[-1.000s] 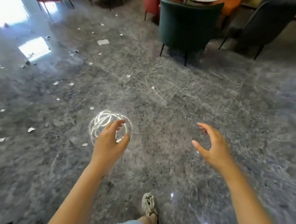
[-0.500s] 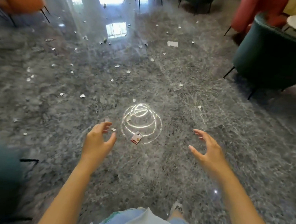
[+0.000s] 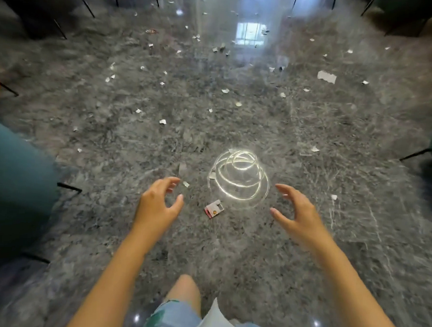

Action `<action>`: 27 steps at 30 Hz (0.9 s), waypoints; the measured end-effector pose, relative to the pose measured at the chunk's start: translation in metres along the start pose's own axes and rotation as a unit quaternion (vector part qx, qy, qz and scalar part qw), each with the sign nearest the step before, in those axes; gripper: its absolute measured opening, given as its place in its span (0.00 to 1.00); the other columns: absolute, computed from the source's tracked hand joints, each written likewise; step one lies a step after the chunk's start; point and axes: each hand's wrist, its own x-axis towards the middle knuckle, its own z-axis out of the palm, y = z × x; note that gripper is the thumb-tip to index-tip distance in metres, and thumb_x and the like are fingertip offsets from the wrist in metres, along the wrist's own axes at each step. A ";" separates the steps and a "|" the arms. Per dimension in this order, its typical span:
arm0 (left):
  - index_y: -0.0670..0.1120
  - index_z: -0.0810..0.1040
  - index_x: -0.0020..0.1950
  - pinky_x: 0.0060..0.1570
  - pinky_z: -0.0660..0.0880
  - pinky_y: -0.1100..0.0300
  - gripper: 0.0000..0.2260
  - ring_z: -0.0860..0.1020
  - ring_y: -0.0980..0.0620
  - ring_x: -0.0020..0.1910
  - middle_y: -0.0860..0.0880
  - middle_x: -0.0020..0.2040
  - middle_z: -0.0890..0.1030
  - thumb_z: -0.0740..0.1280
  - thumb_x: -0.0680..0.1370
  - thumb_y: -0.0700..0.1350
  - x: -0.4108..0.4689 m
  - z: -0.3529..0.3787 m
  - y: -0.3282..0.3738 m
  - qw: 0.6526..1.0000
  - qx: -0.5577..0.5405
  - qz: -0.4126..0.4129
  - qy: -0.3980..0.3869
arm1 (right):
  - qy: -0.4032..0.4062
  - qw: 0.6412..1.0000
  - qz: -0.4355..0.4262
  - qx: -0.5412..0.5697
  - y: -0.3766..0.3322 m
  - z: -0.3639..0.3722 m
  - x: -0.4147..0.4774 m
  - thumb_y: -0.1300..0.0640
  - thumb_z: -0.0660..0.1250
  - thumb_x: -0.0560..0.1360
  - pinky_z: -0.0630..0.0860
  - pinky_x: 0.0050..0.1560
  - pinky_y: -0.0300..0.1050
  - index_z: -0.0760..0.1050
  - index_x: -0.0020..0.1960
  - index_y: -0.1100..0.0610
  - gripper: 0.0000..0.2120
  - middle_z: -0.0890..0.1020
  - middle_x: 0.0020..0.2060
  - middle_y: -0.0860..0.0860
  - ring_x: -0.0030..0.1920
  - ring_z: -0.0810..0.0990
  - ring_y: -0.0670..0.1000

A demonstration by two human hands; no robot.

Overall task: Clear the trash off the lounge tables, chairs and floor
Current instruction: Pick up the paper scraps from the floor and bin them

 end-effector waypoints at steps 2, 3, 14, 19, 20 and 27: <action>0.45 0.75 0.59 0.50 0.68 0.64 0.13 0.73 0.57 0.48 0.52 0.51 0.75 0.69 0.74 0.40 0.024 0.008 -0.003 1.000 0.004 -0.008 -0.002 | -0.023 1.000 -0.013 -0.004 -0.001 0.007 0.032 0.52 0.69 0.73 0.67 0.65 0.45 0.65 0.69 0.50 0.27 0.72 0.62 0.44 0.64 0.69 0.45; 0.45 0.75 0.59 0.49 0.68 0.65 0.14 0.73 0.57 0.48 0.53 0.50 0.75 0.69 0.74 0.40 0.038 0.012 -0.005 1.000 0.007 -0.010 -0.003 | -0.035 0.999 -0.019 -0.006 -0.001 0.012 0.049 0.52 0.69 0.73 0.67 0.65 0.45 0.65 0.69 0.50 0.27 0.72 0.62 0.44 0.64 0.69 0.44; 0.46 0.75 0.62 0.51 0.66 0.68 0.18 0.76 0.54 0.53 0.51 0.54 0.76 0.70 0.73 0.38 0.199 0.128 -0.111 0.992 -0.001 -0.078 -0.101 | -0.103 0.994 0.001 -0.026 0.070 0.126 0.233 0.53 0.71 0.71 0.67 0.66 0.52 0.65 0.68 0.50 0.28 0.73 0.63 0.45 0.64 0.70 0.46; 0.45 0.75 0.63 0.55 0.68 0.62 0.20 0.75 0.53 0.55 0.50 0.55 0.77 0.71 0.72 0.37 0.248 0.248 -0.206 0.990 -0.016 -0.100 -0.103 | -0.131 0.991 -0.006 -0.034 0.174 0.229 0.322 0.56 0.72 0.70 0.68 0.65 0.48 0.68 0.66 0.54 0.26 0.74 0.61 0.48 0.63 0.71 0.48; 0.45 0.74 0.63 0.56 0.68 0.62 0.20 0.75 0.52 0.57 0.49 0.57 0.77 0.70 0.72 0.37 0.254 0.276 -0.228 0.988 -0.015 -0.110 -0.107 | -0.144 0.989 -0.012 -0.042 0.198 0.255 0.338 0.57 0.73 0.70 0.69 0.64 0.48 0.69 0.66 0.55 0.26 0.75 0.61 0.49 0.62 0.72 0.50; 0.44 0.73 0.64 0.58 0.69 0.58 0.20 0.73 0.48 0.61 0.46 0.61 0.75 0.68 0.72 0.38 0.268 0.473 -0.373 0.970 -0.033 -0.199 -0.134 | -0.263 0.956 -0.038 -0.123 0.357 0.432 0.419 0.56 0.73 0.69 0.63 0.62 0.45 0.68 0.67 0.56 0.29 0.74 0.63 0.51 0.64 0.71 0.53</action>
